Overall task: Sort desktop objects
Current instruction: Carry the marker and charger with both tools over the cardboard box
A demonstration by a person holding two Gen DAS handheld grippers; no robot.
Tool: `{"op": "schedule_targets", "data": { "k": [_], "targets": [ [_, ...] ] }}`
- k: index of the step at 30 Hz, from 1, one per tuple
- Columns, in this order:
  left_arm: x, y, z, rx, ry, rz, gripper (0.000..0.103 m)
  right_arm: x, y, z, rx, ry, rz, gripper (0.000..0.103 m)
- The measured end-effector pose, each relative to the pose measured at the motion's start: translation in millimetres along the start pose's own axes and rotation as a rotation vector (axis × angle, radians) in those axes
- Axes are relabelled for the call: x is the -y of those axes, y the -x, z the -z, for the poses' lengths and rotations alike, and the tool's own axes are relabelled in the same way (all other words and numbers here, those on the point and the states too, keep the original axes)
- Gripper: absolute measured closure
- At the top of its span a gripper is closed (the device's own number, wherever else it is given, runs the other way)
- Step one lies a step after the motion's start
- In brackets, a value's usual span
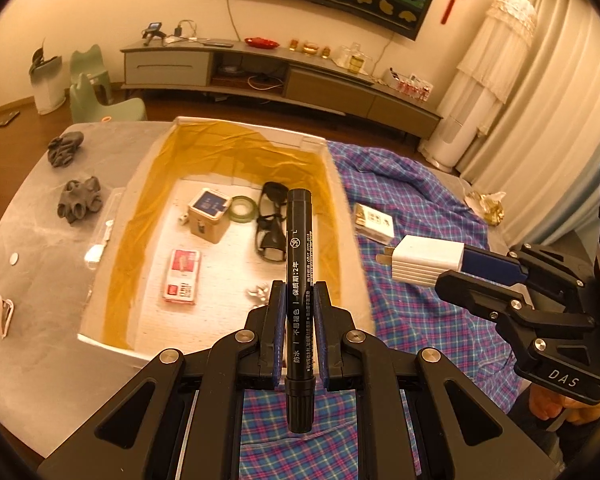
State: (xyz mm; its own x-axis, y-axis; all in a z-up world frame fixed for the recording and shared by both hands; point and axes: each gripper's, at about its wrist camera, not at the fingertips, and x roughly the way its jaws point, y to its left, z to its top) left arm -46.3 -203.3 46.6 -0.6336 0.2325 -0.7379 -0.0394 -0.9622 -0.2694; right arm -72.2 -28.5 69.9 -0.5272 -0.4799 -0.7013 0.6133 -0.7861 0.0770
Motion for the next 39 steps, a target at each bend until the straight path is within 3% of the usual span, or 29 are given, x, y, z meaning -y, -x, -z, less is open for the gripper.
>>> {"op": "schedule_targets", "data": {
  "k": [14,39],
  "targets": [
    [-39.5,-12.8,-22.1,0.001,0.088,-0.001,0.089,-21.9,-39.4,-18.7,-0.053,0.070,0.010,0.072],
    [-64.6,-84.0,-37.8,-0.101,0.072,-0.106,0.089,-31.6,-146.7,-39.5,-0.222,0.174,0.051,0.072]
  ]
}}
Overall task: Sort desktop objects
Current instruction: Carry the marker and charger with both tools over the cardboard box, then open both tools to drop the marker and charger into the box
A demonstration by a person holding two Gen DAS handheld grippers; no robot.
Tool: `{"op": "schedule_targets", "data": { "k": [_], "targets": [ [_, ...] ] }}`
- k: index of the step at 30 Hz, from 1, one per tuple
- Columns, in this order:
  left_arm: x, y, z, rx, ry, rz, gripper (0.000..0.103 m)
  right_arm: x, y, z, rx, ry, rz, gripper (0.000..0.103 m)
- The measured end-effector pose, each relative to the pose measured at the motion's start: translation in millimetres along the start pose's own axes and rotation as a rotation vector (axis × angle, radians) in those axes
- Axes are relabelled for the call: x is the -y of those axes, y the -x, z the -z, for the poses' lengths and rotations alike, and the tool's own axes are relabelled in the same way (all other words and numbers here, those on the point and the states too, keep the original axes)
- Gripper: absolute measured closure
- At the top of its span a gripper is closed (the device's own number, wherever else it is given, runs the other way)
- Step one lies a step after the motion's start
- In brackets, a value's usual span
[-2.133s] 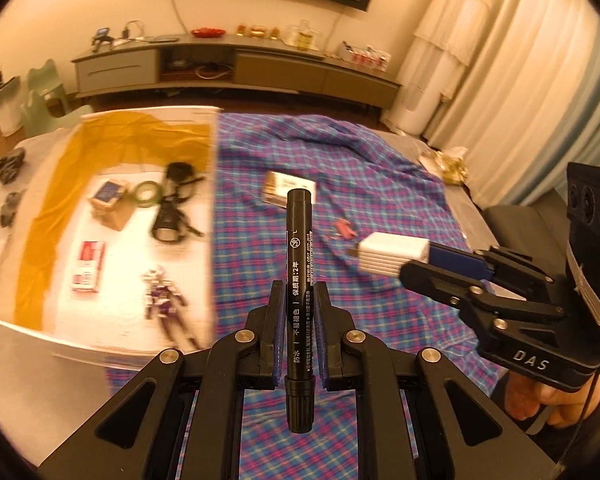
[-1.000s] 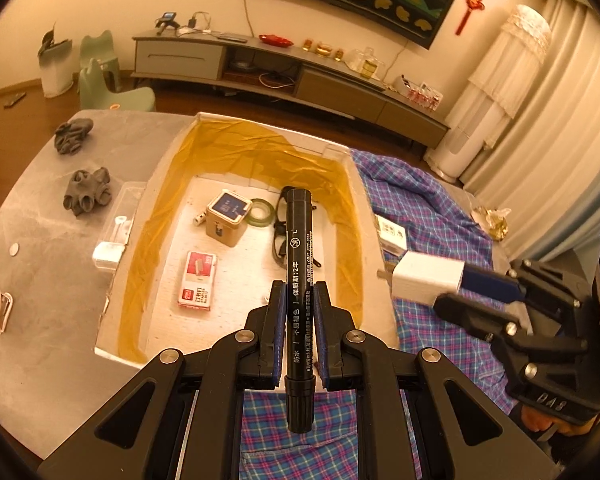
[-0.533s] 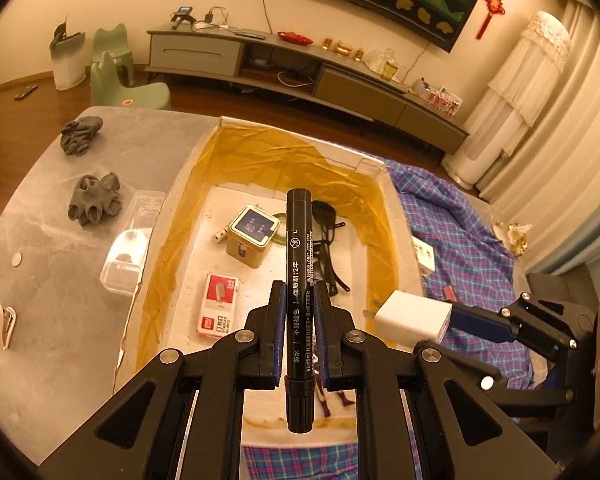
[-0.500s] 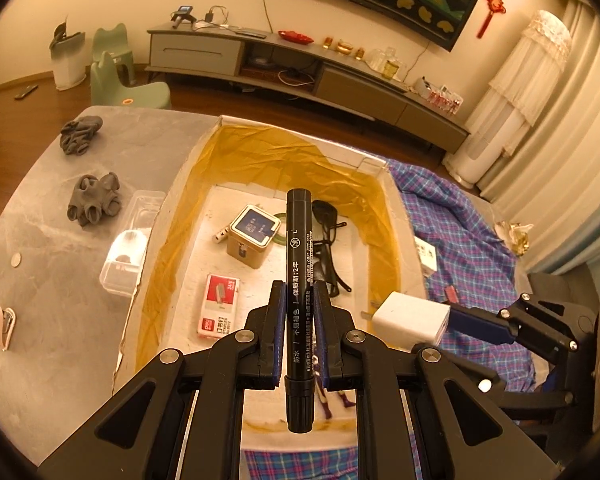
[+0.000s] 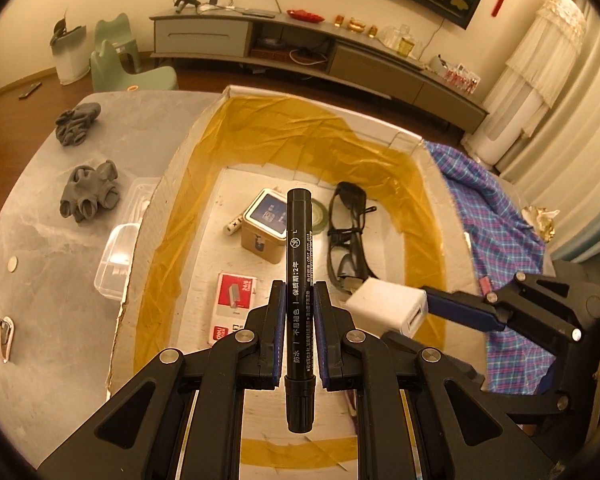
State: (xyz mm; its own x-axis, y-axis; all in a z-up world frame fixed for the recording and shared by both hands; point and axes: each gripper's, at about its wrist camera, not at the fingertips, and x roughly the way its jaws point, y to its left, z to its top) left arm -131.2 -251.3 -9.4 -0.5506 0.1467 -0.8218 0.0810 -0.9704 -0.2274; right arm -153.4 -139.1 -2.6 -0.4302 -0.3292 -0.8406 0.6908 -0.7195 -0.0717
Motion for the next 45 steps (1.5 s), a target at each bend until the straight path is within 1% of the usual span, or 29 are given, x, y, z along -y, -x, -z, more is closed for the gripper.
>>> {"op": "schedule_targets", "data": {
  "k": [5,12,17,20,24,31,36,38,39,41,45],
  "targets": [
    [-2.8,-12.6,0.1,-0.040,-0.003,-0.006,0.089,2.4,-18.7,-10.1,-0.042,0.006,0.006,0.072],
    [-8.7,-28.8,0.2,-0.108,0.011,0.005,0.089,5.7,-44.2,-19.7,-0.115,0.024,0.030,0.072],
    [-12.9,-32.9,-2.7,-0.127,0.029,-0.002,0.089,5.9,-59.0,-27.3,-0.152,0.047,0.049,0.072],
    [-16.9,-34.7,-3.6,-0.141,0.061,-0.003,0.089,3.9,-65.5,-31.4,-0.176,0.067,0.055,0.072],
    [-24.8,-38.4,-3.3,-0.169,0.120,0.022,0.089,0.2,-71.4,-36.2,-0.198,0.091,0.061,0.072],
    [-34.3,-38.1,-3.4,-0.168,0.158,0.001,0.089,-0.7,-87.2,-43.3,-0.250,0.087,0.055,0.072],
    [-38.5,-37.2,-2.9,-0.173,0.172,-0.003,0.089,1.8,-93.6,-45.1,-0.278,0.053,0.033,0.071],
    [-38.5,-36.0,-3.1,-0.171,0.170,-0.005,0.088,3.9,-94.5,-44.9,-0.284,0.035,0.037,0.068],
    [-38.7,-35.3,-3.0,-0.171,0.170,-0.006,0.087,4.3,-93.8,-44.6,-0.281,0.032,0.041,0.064],
    [-38.9,-34.3,-3.2,-0.170,0.169,-0.006,0.085,4.7,-91.3,-43.6,-0.275,0.029,0.040,0.063],
    [-36.5,-27.8,-1.9,-0.160,0.155,-0.014,0.085,6.7,-85.5,-41.7,-0.264,0.017,0.045,0.062]
  ]
}}
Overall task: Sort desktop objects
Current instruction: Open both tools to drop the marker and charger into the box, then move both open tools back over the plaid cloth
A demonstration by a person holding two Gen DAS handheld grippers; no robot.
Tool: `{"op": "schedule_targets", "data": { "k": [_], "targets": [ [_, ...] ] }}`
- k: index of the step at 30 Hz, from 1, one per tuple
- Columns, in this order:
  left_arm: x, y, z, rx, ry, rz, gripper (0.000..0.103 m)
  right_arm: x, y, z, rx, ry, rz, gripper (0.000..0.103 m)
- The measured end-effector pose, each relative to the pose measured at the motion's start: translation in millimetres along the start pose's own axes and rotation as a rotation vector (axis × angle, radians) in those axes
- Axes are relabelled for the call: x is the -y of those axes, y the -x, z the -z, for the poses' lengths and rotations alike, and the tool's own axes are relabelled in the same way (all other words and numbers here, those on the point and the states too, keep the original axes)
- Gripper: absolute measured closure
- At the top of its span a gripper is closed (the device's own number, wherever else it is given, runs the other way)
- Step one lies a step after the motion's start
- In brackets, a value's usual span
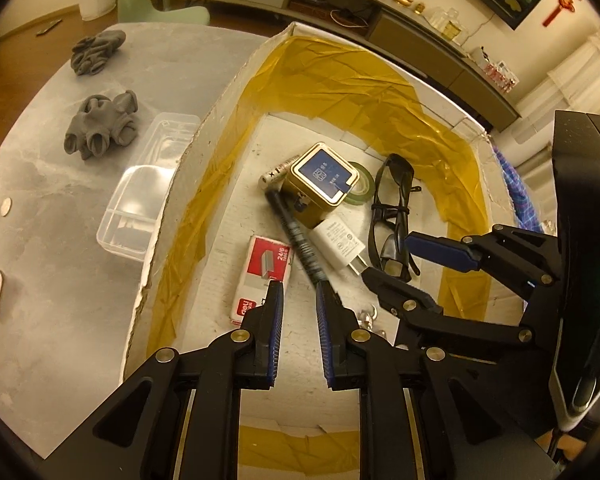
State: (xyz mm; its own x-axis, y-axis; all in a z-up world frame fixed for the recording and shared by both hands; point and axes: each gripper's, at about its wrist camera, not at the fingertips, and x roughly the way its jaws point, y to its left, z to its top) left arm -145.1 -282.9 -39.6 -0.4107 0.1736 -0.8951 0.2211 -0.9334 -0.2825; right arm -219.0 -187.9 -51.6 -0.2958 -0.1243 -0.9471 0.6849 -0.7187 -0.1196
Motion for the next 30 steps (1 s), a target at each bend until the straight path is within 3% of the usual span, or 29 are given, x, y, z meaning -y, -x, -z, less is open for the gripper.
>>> {"op": "schedule_targets", "data": {
  "k": [17,23,30],
  "targets": [
    [21.6,58.4,39.2,0.117,-0.126,-0.095,0.079,7.7,48.9,36.7,0.075,-0.038,-0.067,0.060],
    [32.2,78.7,52.9,0.153,-0.160,-0.112,0.078,10.6,73.7,51.8,0.131,-0.050,-0.092,0.056],
    [49.6,103.7,65.4,0.214,-0.211,-0.136,0.072,20.0,108.0,69.6,0.254,-0.086,-0.112,0.043]
  ]
}}
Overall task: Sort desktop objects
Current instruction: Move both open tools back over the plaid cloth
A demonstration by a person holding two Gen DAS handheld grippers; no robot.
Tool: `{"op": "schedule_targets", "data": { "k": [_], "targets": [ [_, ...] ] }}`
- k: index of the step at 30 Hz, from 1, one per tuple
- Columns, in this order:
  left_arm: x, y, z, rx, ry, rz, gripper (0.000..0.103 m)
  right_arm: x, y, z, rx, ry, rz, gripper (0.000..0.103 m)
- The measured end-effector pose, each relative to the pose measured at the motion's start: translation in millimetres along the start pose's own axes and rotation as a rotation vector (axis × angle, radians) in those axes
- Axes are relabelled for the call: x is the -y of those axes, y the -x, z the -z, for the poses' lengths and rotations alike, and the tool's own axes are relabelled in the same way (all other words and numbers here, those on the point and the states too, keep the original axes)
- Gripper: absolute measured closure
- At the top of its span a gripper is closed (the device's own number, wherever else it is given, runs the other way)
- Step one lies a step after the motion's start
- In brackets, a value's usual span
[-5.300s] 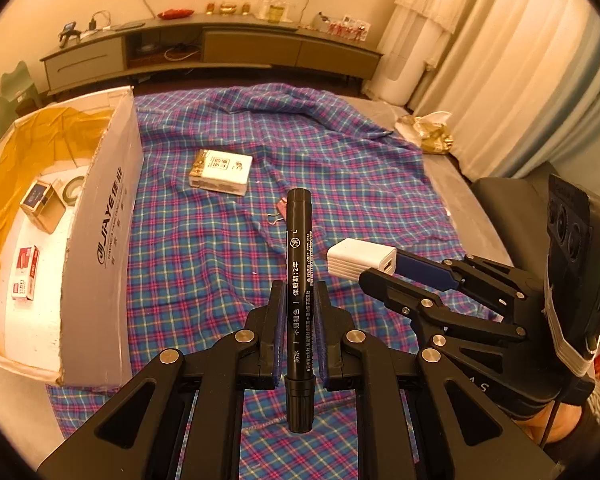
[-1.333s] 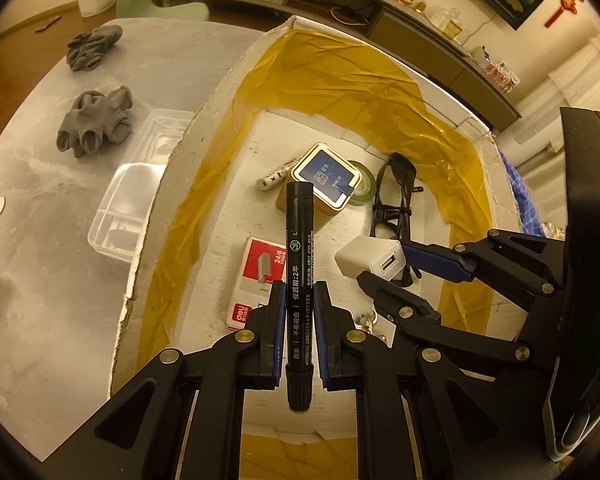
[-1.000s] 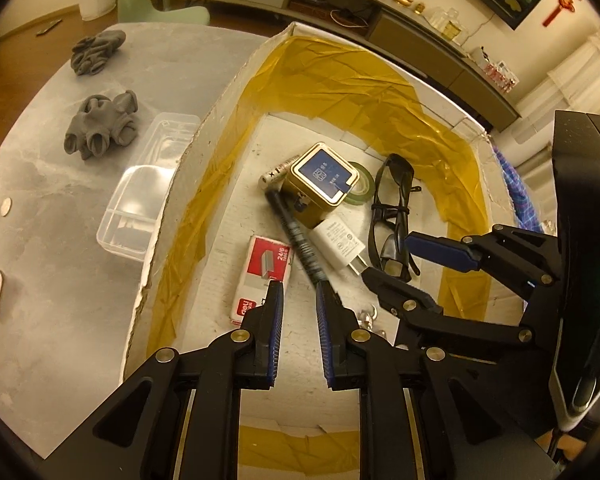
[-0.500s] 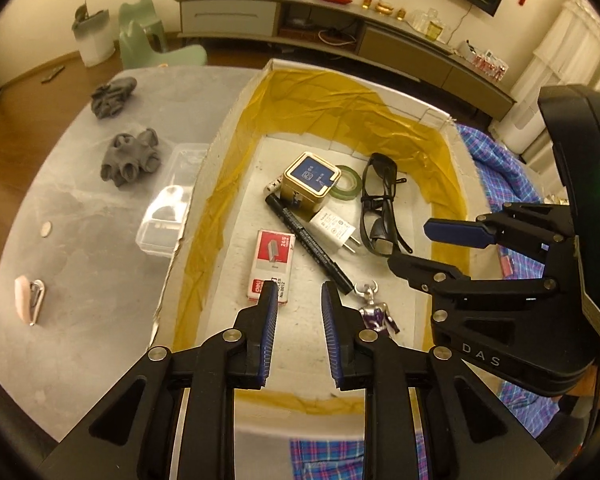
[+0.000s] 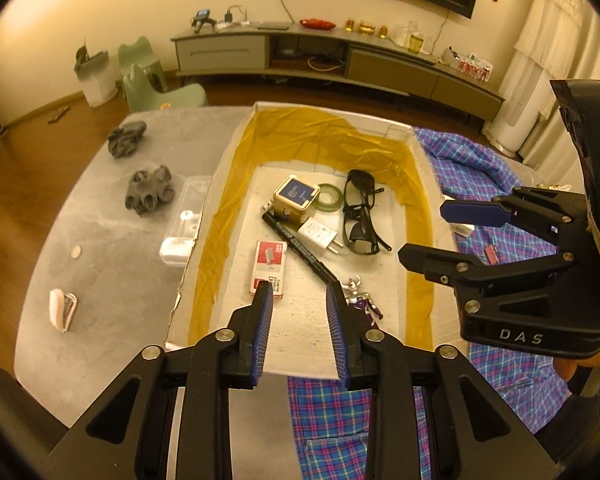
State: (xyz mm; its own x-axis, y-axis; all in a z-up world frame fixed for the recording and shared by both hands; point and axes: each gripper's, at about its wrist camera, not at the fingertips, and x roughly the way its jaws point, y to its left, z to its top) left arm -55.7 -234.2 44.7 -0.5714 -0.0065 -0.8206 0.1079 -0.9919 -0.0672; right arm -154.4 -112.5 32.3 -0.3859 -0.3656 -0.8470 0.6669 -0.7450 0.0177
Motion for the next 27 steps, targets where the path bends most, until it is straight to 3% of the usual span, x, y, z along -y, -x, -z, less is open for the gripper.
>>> {"op": "schedule_targets", "data": {
  "k": [5,13,17,27],
  "targets": [
    [13.3,16.7,2.4,0.039,-0.034,-0.013,0.065,9.3,17.2,12.6,0.065,-0.030,-0.018,0.043],
    [49.2,32.6,5.7,0.080,-0.075,0.040,0.058,39.8,49.1,46.2,0.213,-0.121,-0.074,0.042],
    [79.4,29.9,4.9,0.069,-0.110,0.080,0.058,71.7,67.3,67.6,0.271,-0.154,-0.032,0.042],
    [159.9,-8.2,-3.4,-0.009,-0.148,0.192,0.057,203.3,59.3,110.4,0.200,-0.307,0.116,0.042]
  ]
}}
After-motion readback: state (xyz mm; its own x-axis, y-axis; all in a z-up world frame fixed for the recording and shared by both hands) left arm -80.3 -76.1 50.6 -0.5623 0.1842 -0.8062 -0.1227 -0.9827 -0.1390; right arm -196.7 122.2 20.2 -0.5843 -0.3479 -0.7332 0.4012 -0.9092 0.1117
